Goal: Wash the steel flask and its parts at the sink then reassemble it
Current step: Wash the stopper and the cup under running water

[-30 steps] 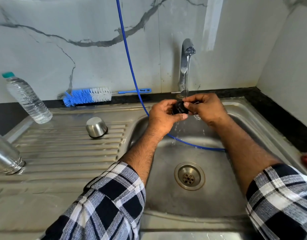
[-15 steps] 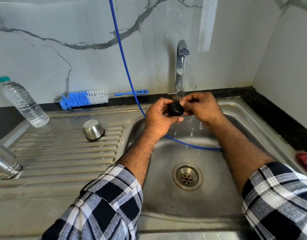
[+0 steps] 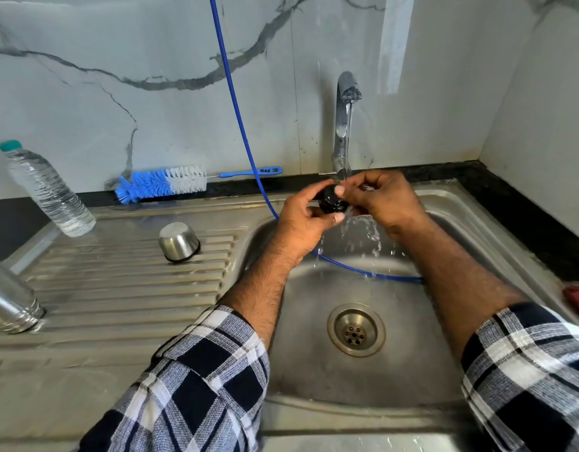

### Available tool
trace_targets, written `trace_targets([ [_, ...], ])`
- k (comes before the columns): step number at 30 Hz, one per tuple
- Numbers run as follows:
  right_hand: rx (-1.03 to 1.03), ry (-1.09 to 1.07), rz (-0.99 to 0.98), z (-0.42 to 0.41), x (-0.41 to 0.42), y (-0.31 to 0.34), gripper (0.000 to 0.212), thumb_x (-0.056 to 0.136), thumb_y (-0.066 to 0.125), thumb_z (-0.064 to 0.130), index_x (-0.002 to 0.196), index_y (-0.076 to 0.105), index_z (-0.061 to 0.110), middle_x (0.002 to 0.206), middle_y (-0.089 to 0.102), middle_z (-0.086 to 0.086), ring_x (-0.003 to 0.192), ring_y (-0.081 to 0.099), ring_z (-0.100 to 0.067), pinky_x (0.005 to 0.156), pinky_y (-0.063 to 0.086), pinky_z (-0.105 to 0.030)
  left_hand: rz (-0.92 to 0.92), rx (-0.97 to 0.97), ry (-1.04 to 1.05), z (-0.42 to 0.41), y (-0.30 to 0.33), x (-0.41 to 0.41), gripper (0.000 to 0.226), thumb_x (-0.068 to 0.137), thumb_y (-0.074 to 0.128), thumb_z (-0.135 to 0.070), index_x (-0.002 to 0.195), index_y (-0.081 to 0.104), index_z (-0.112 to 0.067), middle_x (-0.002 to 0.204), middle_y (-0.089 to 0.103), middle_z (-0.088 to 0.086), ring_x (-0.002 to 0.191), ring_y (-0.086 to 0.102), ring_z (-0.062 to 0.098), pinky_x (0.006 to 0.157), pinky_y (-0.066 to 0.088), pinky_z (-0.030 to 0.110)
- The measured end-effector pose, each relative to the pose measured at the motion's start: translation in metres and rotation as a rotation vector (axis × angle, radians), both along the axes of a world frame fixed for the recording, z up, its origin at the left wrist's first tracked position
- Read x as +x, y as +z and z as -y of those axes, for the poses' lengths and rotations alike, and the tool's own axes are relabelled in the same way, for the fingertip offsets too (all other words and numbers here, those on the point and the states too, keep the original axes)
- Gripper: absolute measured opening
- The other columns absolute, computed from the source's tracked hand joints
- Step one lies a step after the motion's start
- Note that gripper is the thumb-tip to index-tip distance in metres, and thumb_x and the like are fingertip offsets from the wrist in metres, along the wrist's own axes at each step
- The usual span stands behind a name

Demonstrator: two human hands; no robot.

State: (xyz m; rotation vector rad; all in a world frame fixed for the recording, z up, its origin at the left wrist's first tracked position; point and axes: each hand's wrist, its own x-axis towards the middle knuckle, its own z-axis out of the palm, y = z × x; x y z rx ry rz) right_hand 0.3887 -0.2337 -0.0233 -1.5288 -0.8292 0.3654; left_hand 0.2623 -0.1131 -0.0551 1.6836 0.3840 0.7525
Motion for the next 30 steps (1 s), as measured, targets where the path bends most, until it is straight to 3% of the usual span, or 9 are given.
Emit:
trace_targets([
  [4,0.043,-0.100,-0.141,-0.006,0.008,-0.002,0.021,0.093,0.080,0.013,0.100,0.074,-0.006,0.072,0.073,-0.009,0.057,0.066,-0.014,0.063,0.061,-0.031,0.024,-0.050,0.057,-0.001,-0.003,0.004,0.048,0.083,0.084,0.001,0.112,0.056,-0.025,0.111,0.075,0.007,0.079,0.070,0.015,0.075,0.061,0.039],
  [6,0.047,-0.052,-0.180,-0.005,0.009,-0.005,0.008,0.094,0.076,0.004,0.100,0.073,-0.001,0.071,0.072,-0.005,0.058,0.068,-0.015,0.064,0.061,-0.034,0.048,-0.101,0.047,-0.003,-0.005,0.006,0.031,0.094,0.074,0.001,0.114,0.062,-0.019,0.109,0.076,0.010,0.081,0.070,0.016,0.074,0.060,0.037],
  [8,0.051,0.008,-0.157,-0.003,0.007,-0.004,0.014,0.092,0.077,-0.002,0.102,0.072,0.006,0.078,0.072,-0.005,0.061,0.069,-0.016,0.063,0.062,-0.033,0.057,-0.151,0.042,-0.006,-0.006,0.005,0.023,0.104,0.062,-0.002,0.125,0.067,-0.010,0.109,0.075,0.010,0.083,0.071,0.013,0.072,0.060,0.030],
  [11,0.022,0.023,-0.056,-0.004,0.003,0.000,0.019,0.090,0.083,0.009,0.108,0.076,0.009,0.090,0.075,-0.010,0.064,0.070,-0.015,0.064,0.063,-0.032,0.092,-0.220,-0.002,-0.011,-0.005,0.002,0.029,0.108,0.056,-0.008,0.134,0.066,-0.005,0.110,0.074,0.013,0.085,0.069,0.015,0.067,0.058,0.026],
  [14,0.017,-0.064,0.012,-0.004,0.002,0.000,0.017,0.092,0.082,0.020,0.103,0.080,0.007,0.084,0.078,-0.012,0.061,0.069,-0.016,0.064,0.064,-0.034,0.059,-0.175,-0.108,-0.009,-0.003,0.000,0.033,0.100,0.070,-0.012,0.132,0.070,-0.016,0.108,0.076,0.006,0.089,0.068,0.013,0.071,0.056,0.026],
  [17,-0.024,-0.124,0.058,-0.003,0.005,-0.001,0.016,0.095,0.079,0.020,0.097,0.078,0.004,0.077,0.075,-0.012,0.058,0.068,-0.014,0.062,0.063,-0.032,0.015,-0.061,-0.110,-0.009,-0.005,0.001,0.041,0.089,0.082,-0.012,0.127,0.073,-0.024,0.111,0.079,0.003,0.100,0.073,0.017,0.081,0.058,0.032],
  [22,-0.101,-0.011,0.217,-0.006,0.008,-0.002,0.016,0.102,0.071,0.024,0.111,0.081,0.016,0.085,0.078,-0.001,0.064,0.065,-0.012,0.064,0.058,-0.034,0.013,-0.050,-0.076,-0.010,-0.006,0.000,0.055,0.078,0.089,-0.015,0.130,0.072,-0.016,0.114,0.080,0.006,0.111,0.076,0.025,0.102,0.059,0.044],
  [27,-0.150,0.016,0.303,0.004,0.013,0.004,0.012,0.098,0.077,0.024,0.108,0.082,0.022,0.103,0.075,-0.002,0.079,0.067,-0.015,0.072,0.056,-0.031,-0.018,0.013,-0.056,-0.010,-0.005,-0.002,0.049,0.083,0.086,-0.005,0.130,0.071,-0.011,0.112,0.081,0.004,0.105,0.077,0.018,0.096,0.061,0.036],
  [30,-0.157,0.073,0.254,0.006,0.011,0.007,0.009,0.097,0.077,0.015,0.105,0.077,0.019,0.095,0.074,-0.002,0.074,0.064,-0.008,0.071,0.052,-0.025,-0.035,0.033,-0.065,-0.010,-0.004,-0.004,0.051,0.083,0.087,-0.004,0.130,0.071,-0.012,0.111,0.080,0.003,0.104,0.077,0.016,0.092,0.062,0.032],
])
